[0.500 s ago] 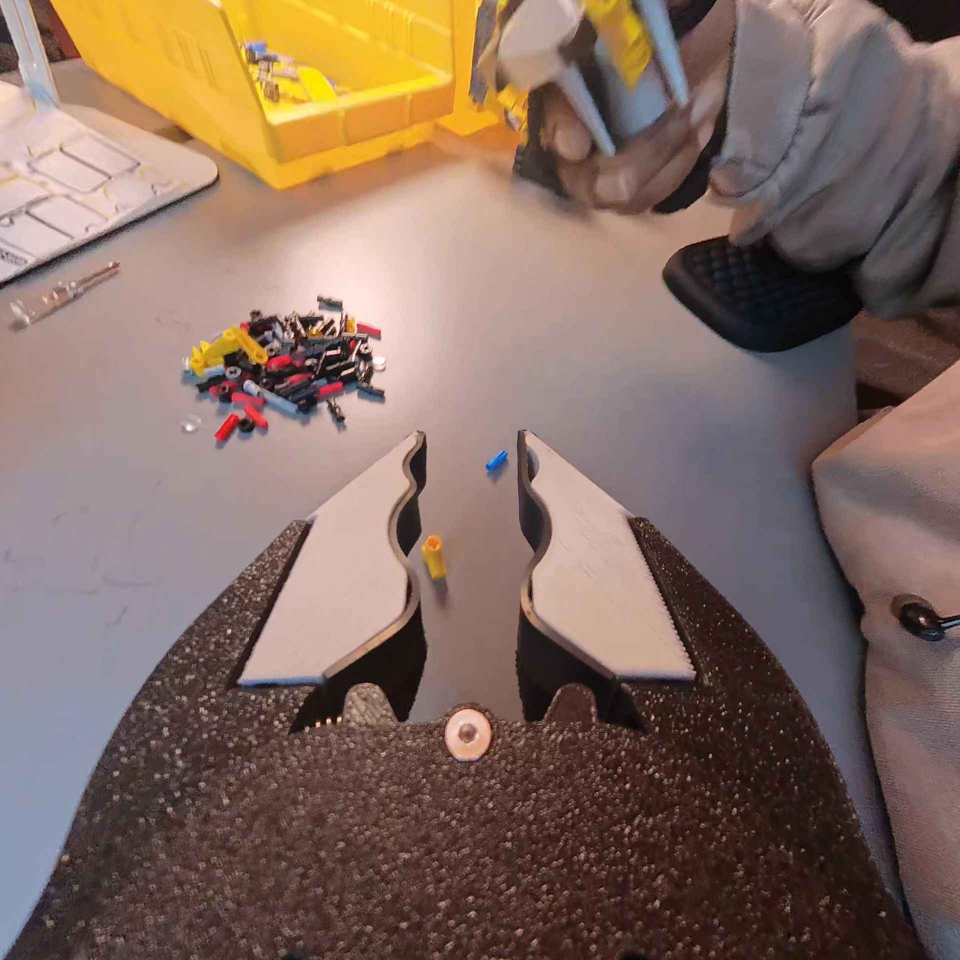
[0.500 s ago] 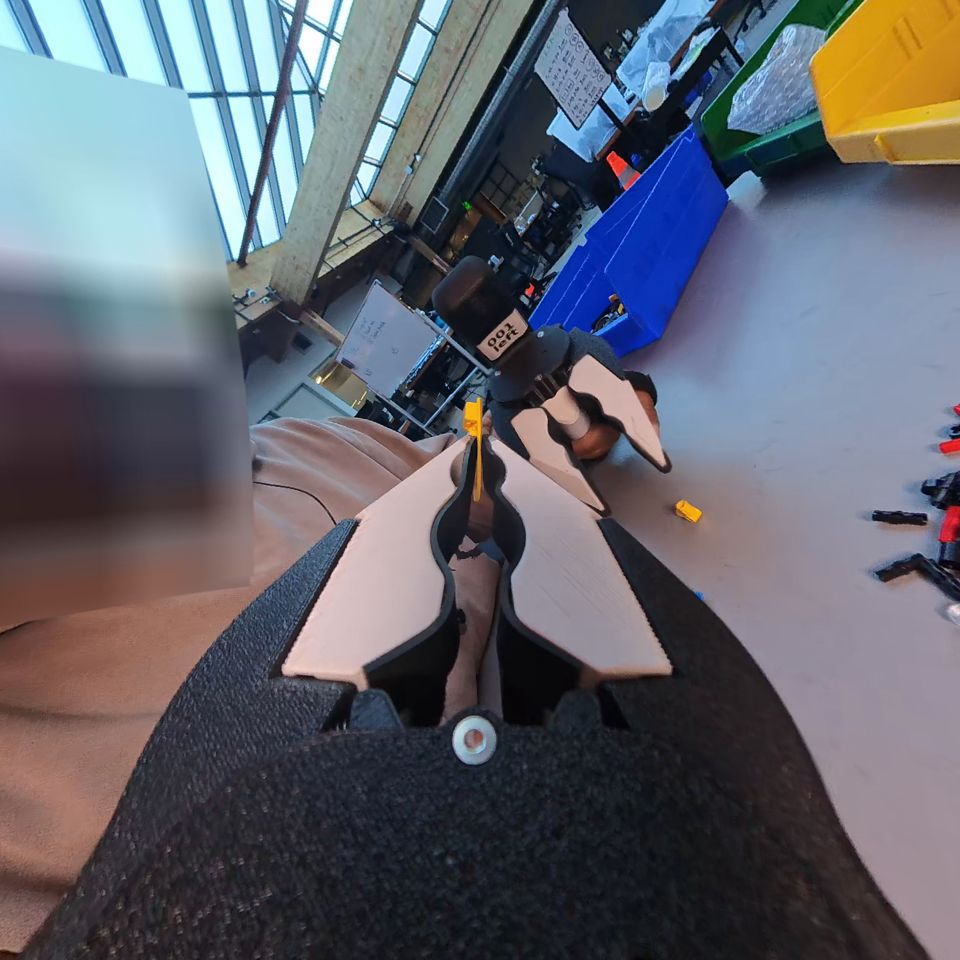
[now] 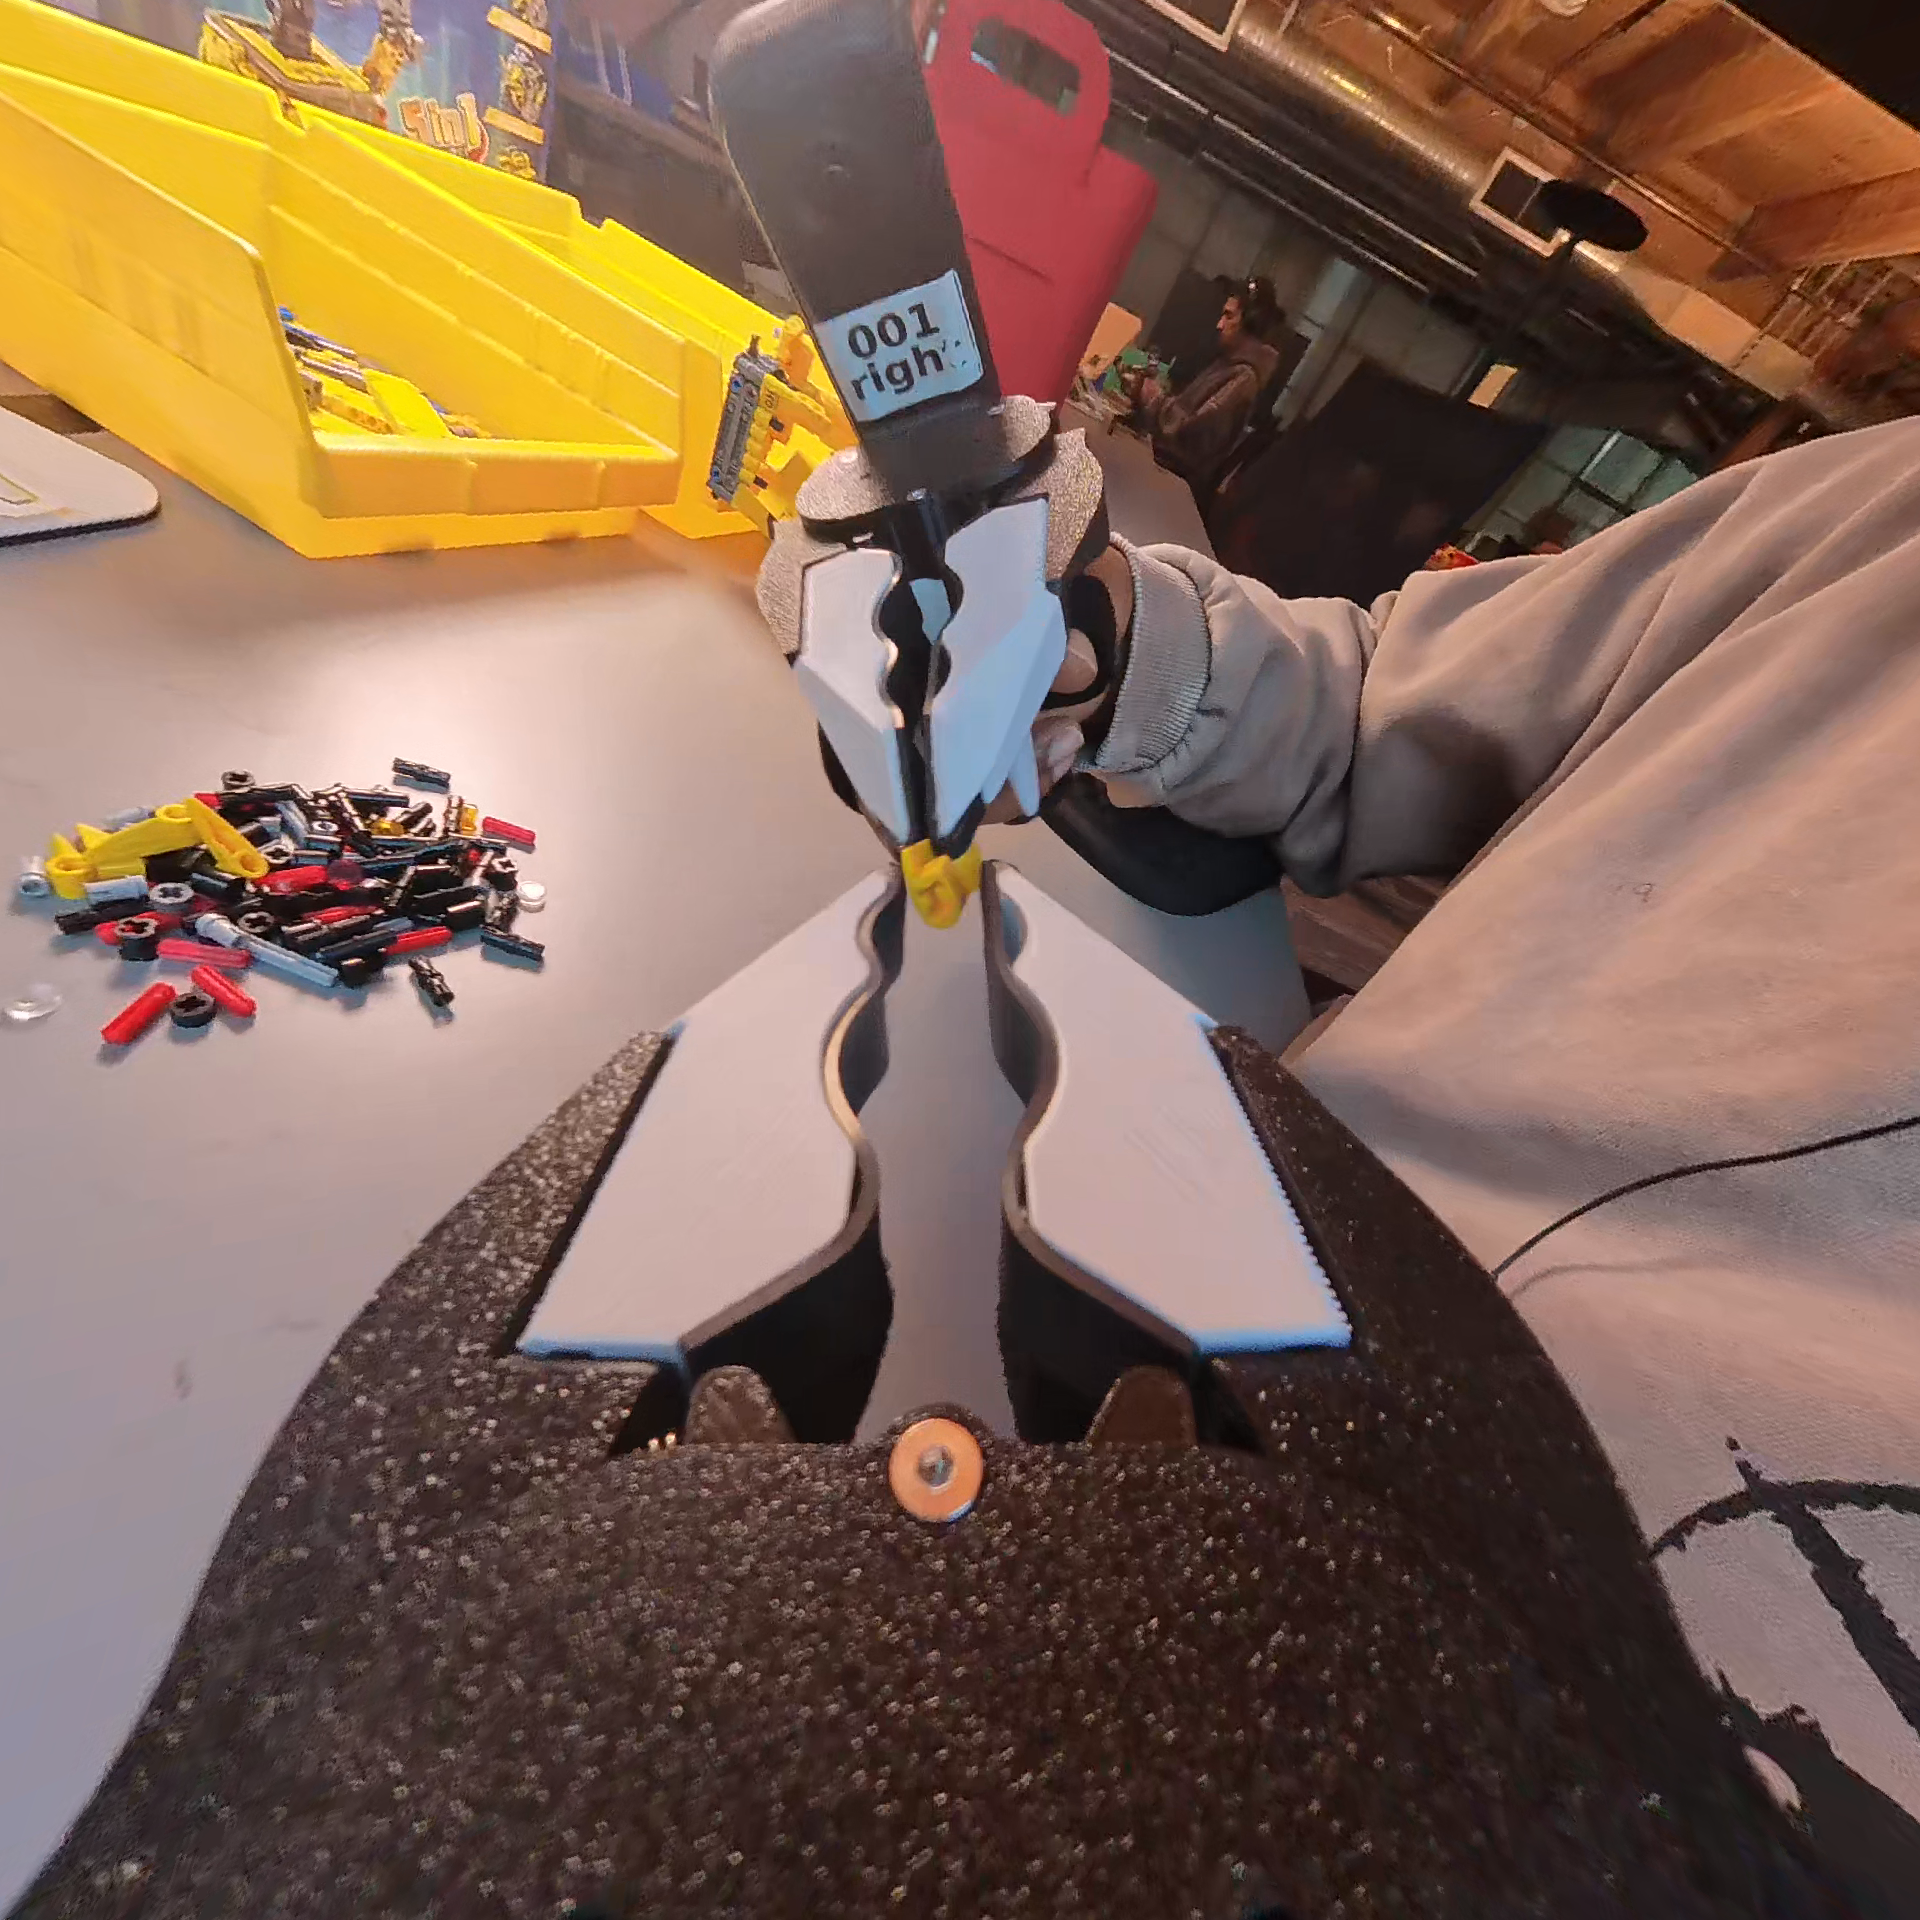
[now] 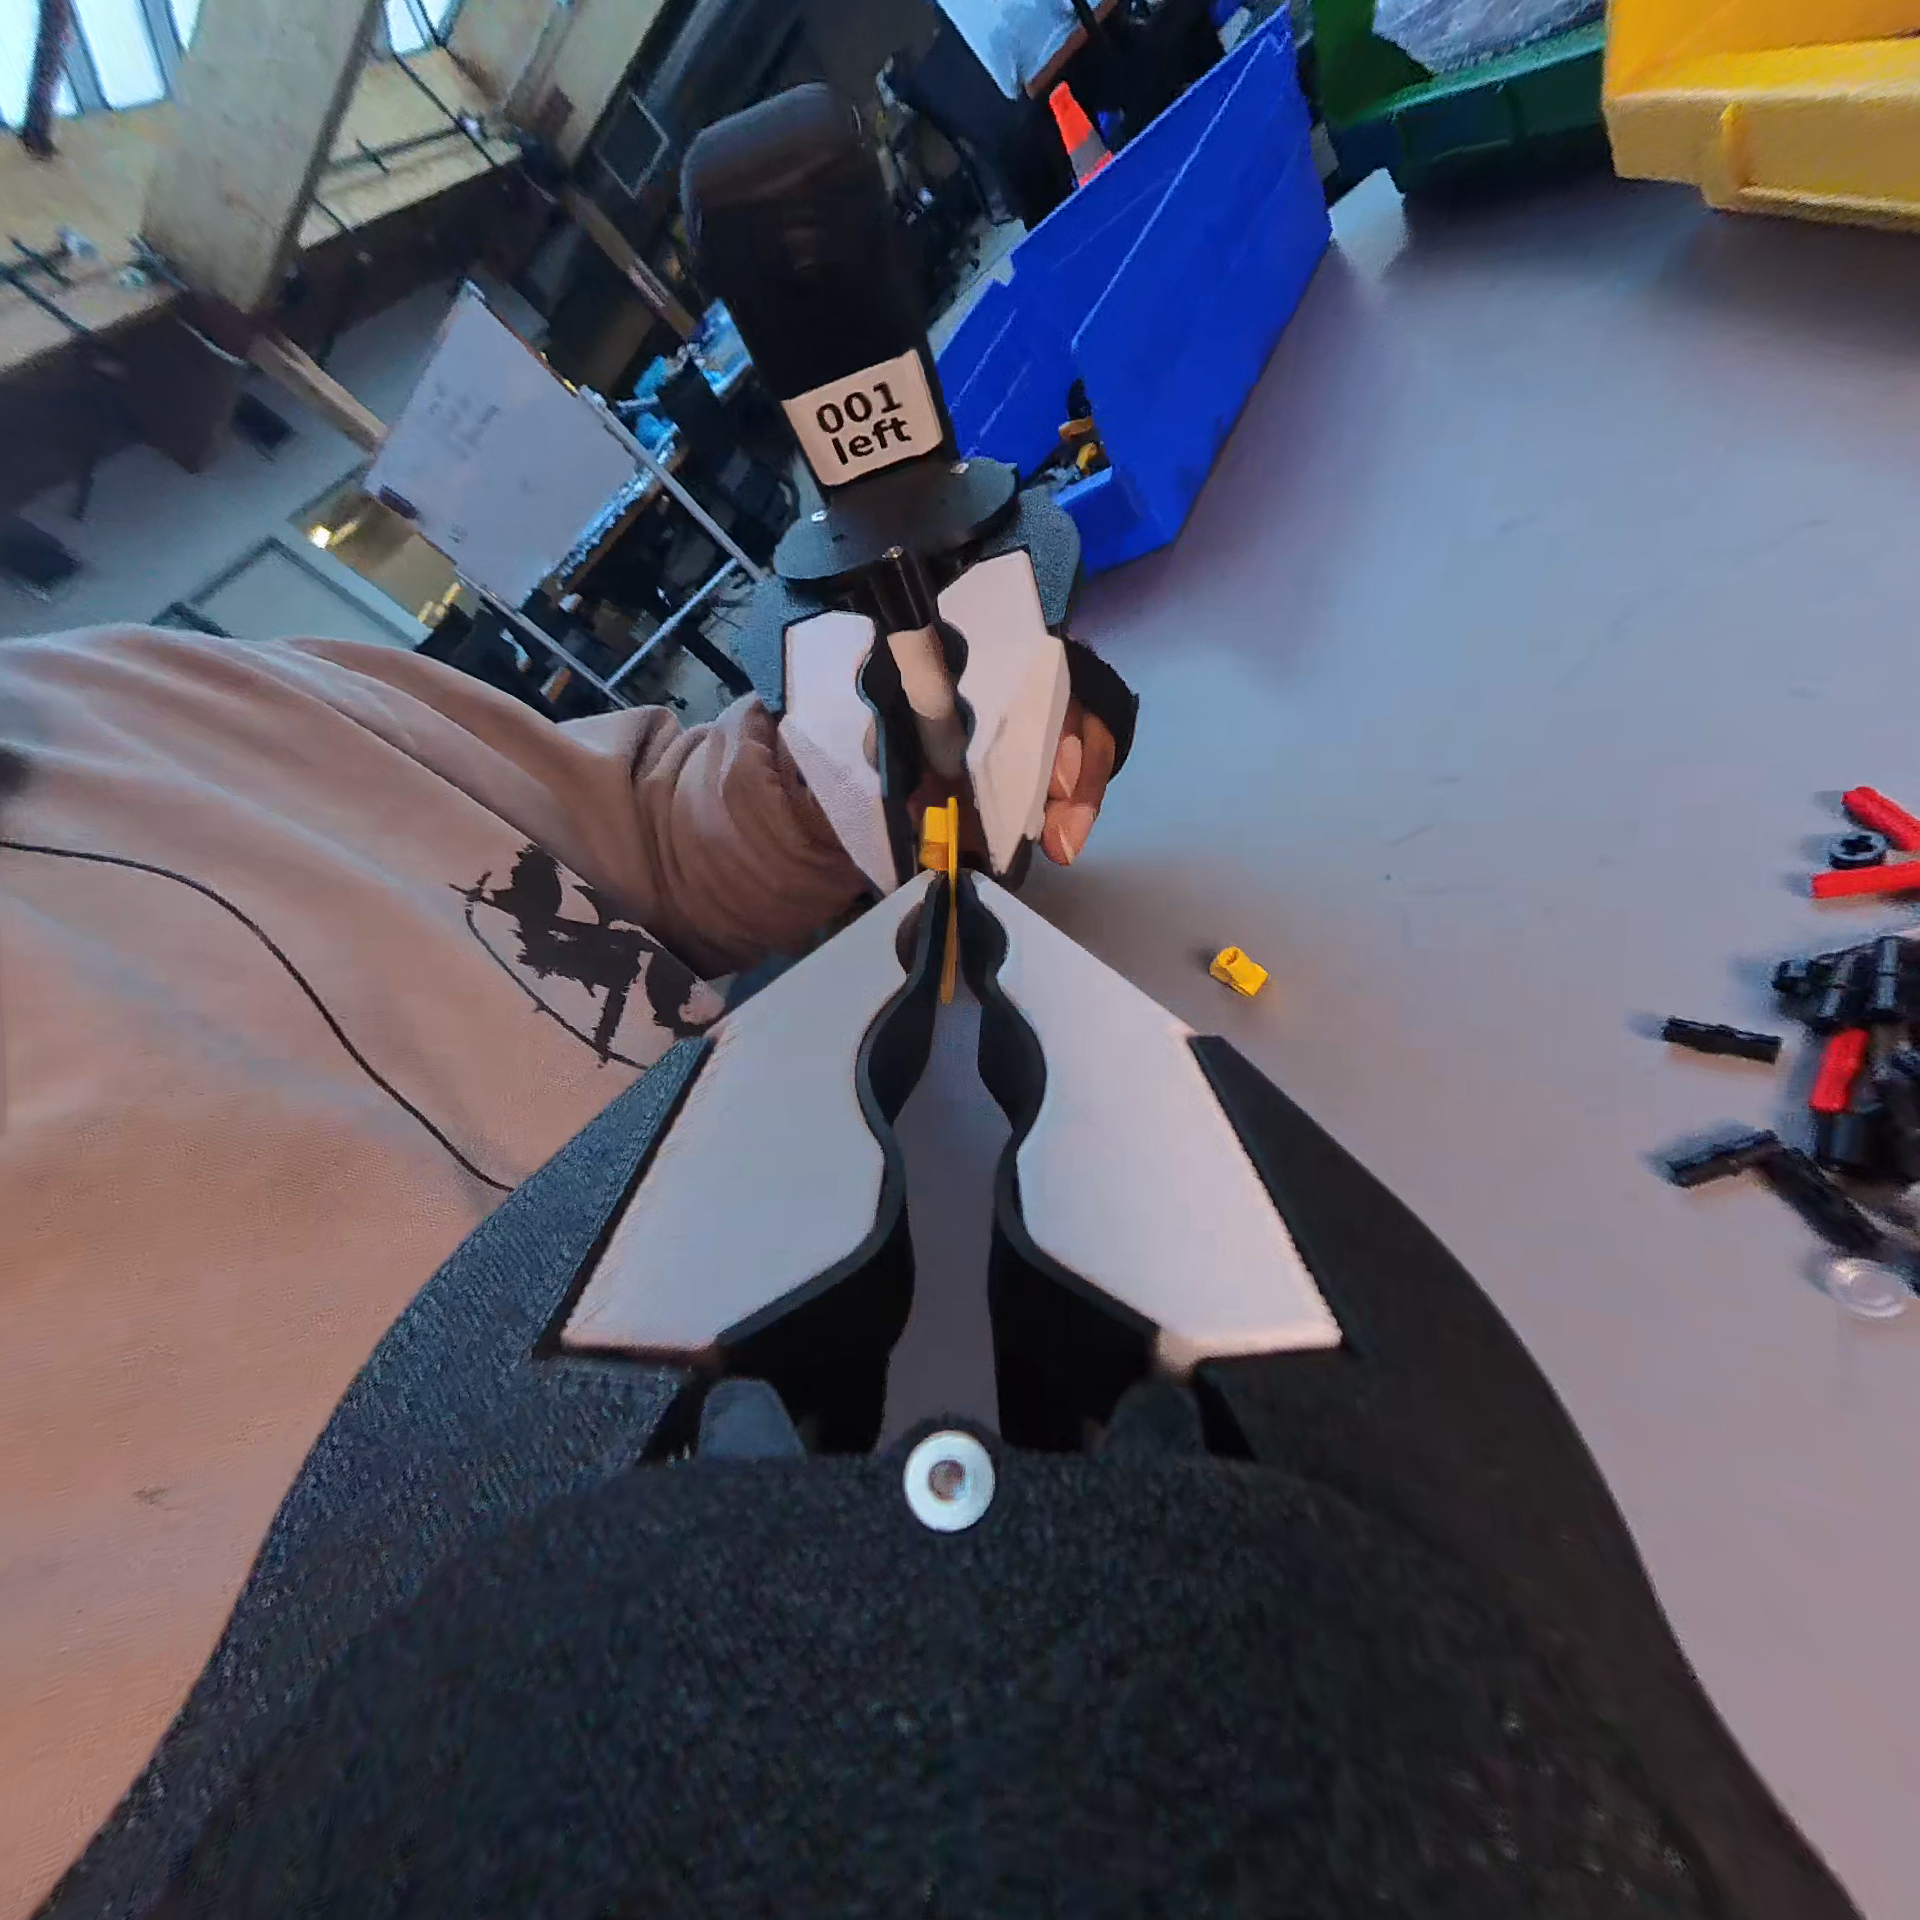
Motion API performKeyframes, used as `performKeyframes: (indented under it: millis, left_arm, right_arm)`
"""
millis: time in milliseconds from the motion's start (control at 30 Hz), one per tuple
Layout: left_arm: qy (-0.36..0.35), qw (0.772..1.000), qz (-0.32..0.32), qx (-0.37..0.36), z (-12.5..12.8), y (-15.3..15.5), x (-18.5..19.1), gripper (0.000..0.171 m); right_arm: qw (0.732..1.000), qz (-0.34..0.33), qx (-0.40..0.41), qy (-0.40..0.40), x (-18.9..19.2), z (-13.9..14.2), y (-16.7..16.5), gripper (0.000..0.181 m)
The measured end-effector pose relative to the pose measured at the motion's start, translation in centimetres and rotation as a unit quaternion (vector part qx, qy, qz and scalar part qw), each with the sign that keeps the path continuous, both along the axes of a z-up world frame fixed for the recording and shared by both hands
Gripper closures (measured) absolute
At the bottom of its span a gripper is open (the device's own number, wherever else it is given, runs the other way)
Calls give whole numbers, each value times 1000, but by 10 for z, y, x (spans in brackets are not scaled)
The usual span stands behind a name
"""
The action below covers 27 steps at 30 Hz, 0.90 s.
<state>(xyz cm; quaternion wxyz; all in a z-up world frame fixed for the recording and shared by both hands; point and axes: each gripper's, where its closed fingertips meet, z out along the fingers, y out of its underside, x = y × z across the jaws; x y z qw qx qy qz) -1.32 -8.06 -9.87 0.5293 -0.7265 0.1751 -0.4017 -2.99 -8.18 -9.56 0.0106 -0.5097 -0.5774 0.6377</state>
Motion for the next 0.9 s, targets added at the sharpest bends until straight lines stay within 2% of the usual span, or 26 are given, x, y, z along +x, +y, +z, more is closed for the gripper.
performKeyframes:
  millis: [133,200,233,267,300,333,367,433,533,600,667,700,733,767,833,900]
  left_arm:
    - [19,1000,0,-3,-4,1,-1,165]
    - [55,998,17,11,-3,3,-5,166]
    - [88,995,41,24,0,5,-12,166]
    - [126,988,75,39,6,6,-25,166]
    - [165,977,125,53,15,7,-44,166]
    - [208,957,193,62,27,5,-72,166]
    - [251,927,271,68,41,-2,-106,166]
    - [317,848,420,57,67,-36,-180,166]
    - [376,724,576,-54,66,-115,-279,166]
    - [395,658,624,-144,46,-163,-322,166]
    - [428,601,640,-216,25,-199,-345,163]
    - [439,574,649,-239,19,-213,-354,141]
    - [442,555,657,-255,15,-223,-358,123]
    - [438,550,662,-258,14,-226,-359,115]
    - [430,560,669,-230,20,-216,-353,107]
    - [435,586,656,-192,29,-191,-338,107]
  right_arm:
    - [998,-10,57,26,-3,-5,1,180]
    - [996,-21,76,46,-4,-4,3,179]
    - [994,-30,86,57,-5,-2,6,174]
    - [992,-38,93,69,-5,0,10,161]
    - [991,-43,101,76,-3,2,13,152]
    - [989,-49,116,78,-1,1,17,146]
    - [985,-55,144,75,2,-4,23,144]
    - [974,-55,209,61,8,-23,32,143]
    - [959,-28,282,28,19,-57,33,142]
    - [946,-14,324,16,20,-74,32,141]
    - [934,2,358,11,20,-85,28,141]
    - [929,8,371,10,19,-88,26,141]
    - [925,13,379,9,19,-90,25,141]
    - [923,14,384,9,18,-92,24,141]
    - [925,15,380,9,17,-94,21,141]
    - [926,8,377,8,13,-95,20,141]
